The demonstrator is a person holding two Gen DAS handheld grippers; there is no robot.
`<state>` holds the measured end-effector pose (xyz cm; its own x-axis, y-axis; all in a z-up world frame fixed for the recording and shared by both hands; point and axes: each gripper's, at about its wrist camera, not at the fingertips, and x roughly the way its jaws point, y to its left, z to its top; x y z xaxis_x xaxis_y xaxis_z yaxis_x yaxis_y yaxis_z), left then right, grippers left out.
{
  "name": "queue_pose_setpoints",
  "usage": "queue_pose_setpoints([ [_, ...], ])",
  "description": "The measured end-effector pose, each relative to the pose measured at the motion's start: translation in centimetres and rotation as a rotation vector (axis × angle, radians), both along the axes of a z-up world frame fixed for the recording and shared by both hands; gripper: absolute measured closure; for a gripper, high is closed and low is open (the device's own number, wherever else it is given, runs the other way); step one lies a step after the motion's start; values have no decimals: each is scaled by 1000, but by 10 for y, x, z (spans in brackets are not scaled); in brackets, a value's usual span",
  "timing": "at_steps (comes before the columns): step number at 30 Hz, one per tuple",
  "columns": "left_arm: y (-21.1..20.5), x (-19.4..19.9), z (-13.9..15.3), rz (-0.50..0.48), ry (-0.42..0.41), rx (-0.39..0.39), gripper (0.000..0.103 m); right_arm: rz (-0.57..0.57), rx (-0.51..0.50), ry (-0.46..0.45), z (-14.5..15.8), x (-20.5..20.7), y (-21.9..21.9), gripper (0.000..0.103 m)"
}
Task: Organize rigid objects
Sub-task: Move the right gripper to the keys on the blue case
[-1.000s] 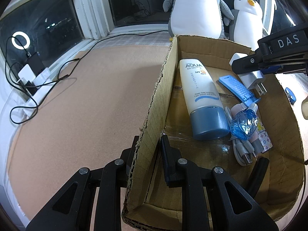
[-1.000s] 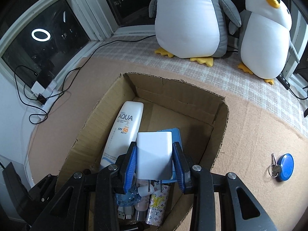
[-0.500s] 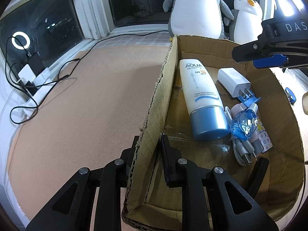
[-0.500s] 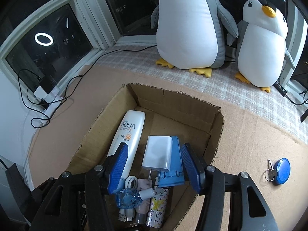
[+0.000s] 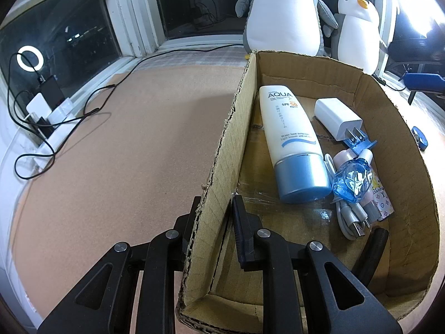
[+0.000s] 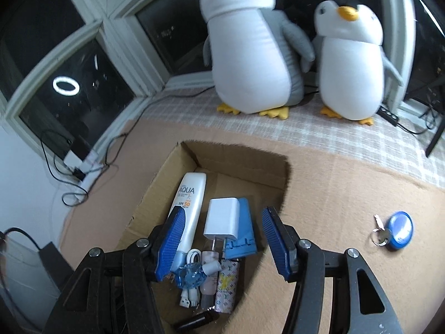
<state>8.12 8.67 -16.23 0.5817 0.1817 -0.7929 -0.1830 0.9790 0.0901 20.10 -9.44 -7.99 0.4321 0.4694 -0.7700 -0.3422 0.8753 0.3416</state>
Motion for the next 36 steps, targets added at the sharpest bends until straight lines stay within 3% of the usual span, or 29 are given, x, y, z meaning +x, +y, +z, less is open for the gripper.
queue_pose_setpoints([
  [10, 0, 0, 0, 0, 0, 0, 85, -165, 54, 33, 4, -7, -71, 49],
  [26, 0, 0, 0, -1, -1, 0, 85, -432, 131, 203, -48, -4, -157, 50],
  [36, 1, 0, 0, -1, -2, -4, 85, -541, 244, 332, -79, 11, -179, 63],
])
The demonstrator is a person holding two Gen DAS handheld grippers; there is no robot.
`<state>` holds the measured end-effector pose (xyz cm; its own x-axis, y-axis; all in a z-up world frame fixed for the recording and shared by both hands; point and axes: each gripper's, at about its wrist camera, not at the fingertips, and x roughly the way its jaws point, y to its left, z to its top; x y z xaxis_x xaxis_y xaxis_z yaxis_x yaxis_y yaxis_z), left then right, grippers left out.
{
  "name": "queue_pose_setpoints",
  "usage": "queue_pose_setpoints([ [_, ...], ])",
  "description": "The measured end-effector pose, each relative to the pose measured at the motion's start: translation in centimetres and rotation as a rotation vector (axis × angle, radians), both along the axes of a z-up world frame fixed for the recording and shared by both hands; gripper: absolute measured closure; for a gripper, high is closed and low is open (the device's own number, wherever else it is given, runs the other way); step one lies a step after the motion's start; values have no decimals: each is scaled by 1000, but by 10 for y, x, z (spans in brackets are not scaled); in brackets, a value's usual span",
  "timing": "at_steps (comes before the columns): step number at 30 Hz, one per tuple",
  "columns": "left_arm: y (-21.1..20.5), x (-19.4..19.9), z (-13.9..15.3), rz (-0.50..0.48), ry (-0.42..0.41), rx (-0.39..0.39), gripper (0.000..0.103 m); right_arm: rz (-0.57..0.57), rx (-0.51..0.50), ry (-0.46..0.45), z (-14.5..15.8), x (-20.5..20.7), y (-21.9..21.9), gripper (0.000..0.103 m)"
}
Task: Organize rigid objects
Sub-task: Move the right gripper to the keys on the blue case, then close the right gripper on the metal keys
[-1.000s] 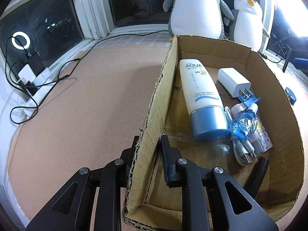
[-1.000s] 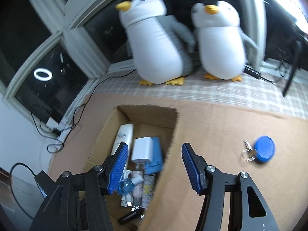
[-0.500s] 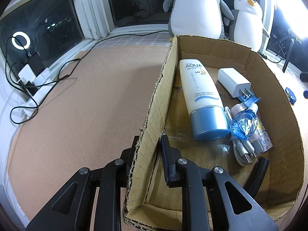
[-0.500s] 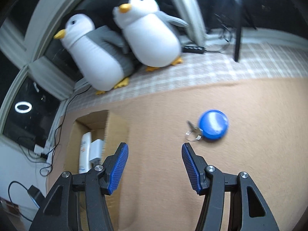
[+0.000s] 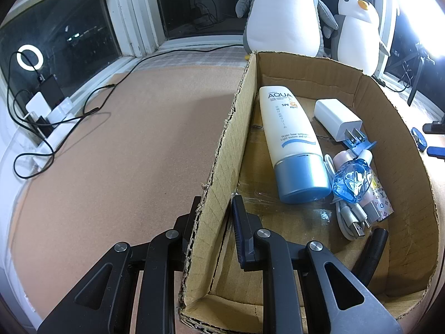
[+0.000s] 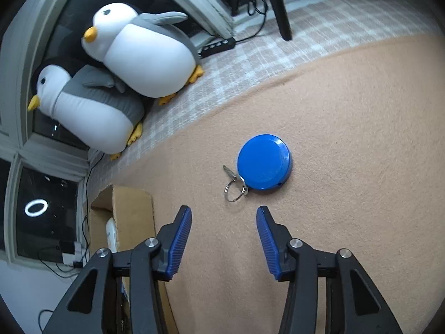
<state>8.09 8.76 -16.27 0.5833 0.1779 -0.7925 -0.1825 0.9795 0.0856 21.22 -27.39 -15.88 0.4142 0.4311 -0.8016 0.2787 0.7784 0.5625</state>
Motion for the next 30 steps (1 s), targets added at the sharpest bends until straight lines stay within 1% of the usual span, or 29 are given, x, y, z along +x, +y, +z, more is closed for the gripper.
queue_pose_setpoints([
  [5, 0, 1, 0, 0, -1, -1, 85, -64, 75, 45, -15, 7, -8, 69],
  [9, 0, 0, 0, 1, -1, -1, 85, -78, 100, 62, -19, 10, -8, 74],
  [13, -1, 1, -1, 0, -1, -1, 85, -85, 100, 71, -22, 14, -5, 76],
  [19, 0, 0, 0, 1, -2, -2, 85, -99, 104, 80, -28, 19, -7, 83],
  [25, 0, 0, -1, 0, -2, -2, 85, -91, 58, 82, -27, 22, -4, 90],
  [30, 0, 1, -1, 0, -3, -2, 85, -93, 44, 83, -28, 25, -4, 95],
])
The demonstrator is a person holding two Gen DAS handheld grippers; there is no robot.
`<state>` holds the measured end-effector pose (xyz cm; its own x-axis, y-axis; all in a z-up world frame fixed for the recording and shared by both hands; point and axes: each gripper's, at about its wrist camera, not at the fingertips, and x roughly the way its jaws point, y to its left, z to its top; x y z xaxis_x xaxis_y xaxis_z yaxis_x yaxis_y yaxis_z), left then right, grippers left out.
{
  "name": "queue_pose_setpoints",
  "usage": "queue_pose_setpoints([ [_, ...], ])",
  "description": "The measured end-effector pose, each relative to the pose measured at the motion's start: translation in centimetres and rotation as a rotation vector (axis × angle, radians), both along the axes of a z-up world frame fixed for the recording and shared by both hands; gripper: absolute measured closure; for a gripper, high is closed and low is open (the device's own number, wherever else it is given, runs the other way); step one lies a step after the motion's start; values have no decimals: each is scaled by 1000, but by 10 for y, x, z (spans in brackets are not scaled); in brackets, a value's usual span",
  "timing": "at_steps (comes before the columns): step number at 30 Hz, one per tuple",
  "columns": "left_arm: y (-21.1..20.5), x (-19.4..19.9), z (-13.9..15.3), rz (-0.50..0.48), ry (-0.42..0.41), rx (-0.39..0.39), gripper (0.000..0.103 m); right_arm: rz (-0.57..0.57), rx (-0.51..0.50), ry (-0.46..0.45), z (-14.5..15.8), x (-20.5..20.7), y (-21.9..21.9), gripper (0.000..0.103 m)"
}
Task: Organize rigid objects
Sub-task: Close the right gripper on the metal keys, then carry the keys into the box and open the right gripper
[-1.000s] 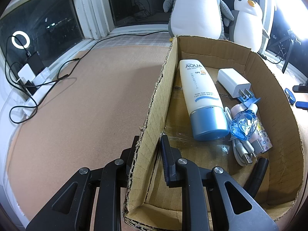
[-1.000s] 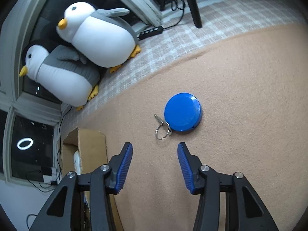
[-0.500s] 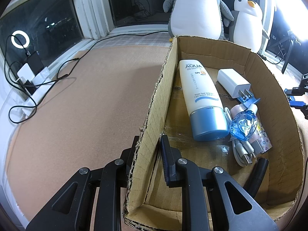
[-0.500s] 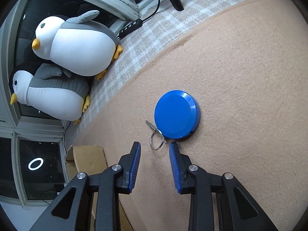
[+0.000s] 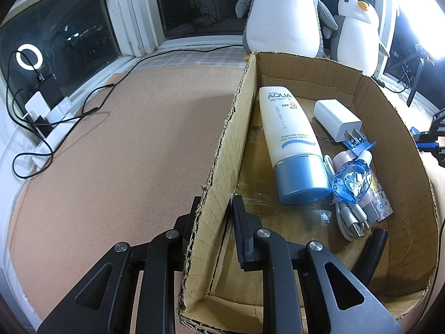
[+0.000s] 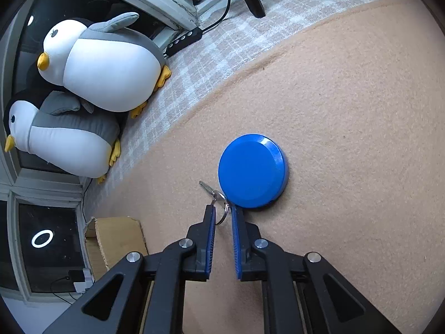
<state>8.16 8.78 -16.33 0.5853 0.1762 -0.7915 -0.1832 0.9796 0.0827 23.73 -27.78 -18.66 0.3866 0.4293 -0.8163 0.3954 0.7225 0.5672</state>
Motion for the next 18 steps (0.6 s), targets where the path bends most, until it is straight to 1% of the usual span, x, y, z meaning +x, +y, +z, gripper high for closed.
queue_pose_setpoints([
  [1, 0, -1, 0, 0, 0, 0, 85, -1, -4, 1, 0, 0, 0, 98],
  [7, 1, -1, 0, 0, 0, 0, 85, 22, -14, -10, 0, 1, 0, 98],
  [10, 1, -1, 0, 0, 0, 0, 85, 58, -46, -30, 4, 0, 3, 99],
  [14, 1, -1, 0, 0, 0, 0, 85, 152, -141, -101, 18, -5, 14, 99],
  [15, 1, 0, 0, 0, 0, 0, 85, 171, -149, -123, 21, -7, 16, 100],
  [18, 1, -1, 0, 0, 0, -1, 85, 231, -216, -175, 29, -13, 23, 100],
])
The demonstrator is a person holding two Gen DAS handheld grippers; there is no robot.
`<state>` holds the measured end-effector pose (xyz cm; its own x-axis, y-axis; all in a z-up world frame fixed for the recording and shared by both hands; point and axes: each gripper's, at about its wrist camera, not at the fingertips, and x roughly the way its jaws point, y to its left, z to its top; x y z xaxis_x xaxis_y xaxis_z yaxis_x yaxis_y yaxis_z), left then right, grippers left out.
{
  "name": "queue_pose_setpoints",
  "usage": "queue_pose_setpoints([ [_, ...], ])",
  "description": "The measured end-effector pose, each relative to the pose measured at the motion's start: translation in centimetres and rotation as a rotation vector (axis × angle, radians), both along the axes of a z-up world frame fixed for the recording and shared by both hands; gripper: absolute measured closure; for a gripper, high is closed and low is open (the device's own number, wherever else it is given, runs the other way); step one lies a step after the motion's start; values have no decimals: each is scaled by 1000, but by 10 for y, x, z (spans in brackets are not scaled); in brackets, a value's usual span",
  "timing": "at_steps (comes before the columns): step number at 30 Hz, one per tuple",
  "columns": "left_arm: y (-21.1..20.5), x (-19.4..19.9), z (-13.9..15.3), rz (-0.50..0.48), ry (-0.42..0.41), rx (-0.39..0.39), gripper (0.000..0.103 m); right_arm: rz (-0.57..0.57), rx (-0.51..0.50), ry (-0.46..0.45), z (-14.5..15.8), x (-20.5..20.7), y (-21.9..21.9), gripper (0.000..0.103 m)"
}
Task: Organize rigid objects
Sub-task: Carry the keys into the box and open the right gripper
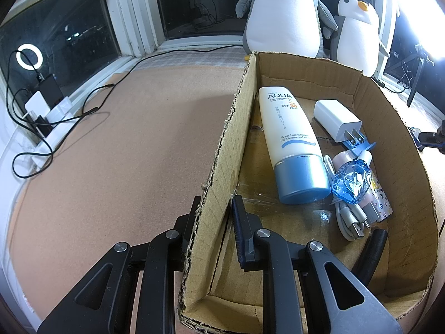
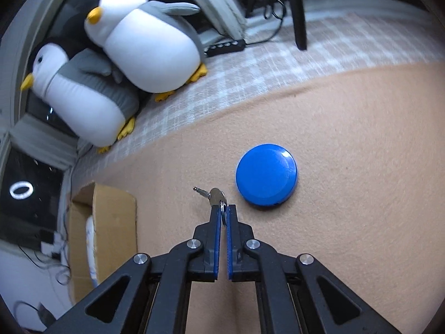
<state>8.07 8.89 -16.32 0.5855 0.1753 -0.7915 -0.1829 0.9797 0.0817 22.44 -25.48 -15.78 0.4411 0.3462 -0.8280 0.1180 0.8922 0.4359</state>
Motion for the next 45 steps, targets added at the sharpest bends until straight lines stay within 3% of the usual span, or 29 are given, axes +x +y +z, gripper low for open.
queue_pose_setpoints([
  [5, 0, 0, 0, 0, 0, 0, 85, 89, -125, -53, 7, -14, 14, 100],
  [12, 0, 0, 0, 0, 0, 0, 85, 160, -186, -105, 20, -33, 34, 100],
  [26, 0, 0, 0, 0, -1, -1, 85, 299, -157, -245, 78, -35, 107, 100],
  [37, 0, 0, 0, 0, -1, -2, 85, 408, -185, -280, 84, -29, 165, 100],
  [45, 0, 1, -1, 0, -1, -2, 85, 445, -230, -253, 72, -24, 189, 100],
])
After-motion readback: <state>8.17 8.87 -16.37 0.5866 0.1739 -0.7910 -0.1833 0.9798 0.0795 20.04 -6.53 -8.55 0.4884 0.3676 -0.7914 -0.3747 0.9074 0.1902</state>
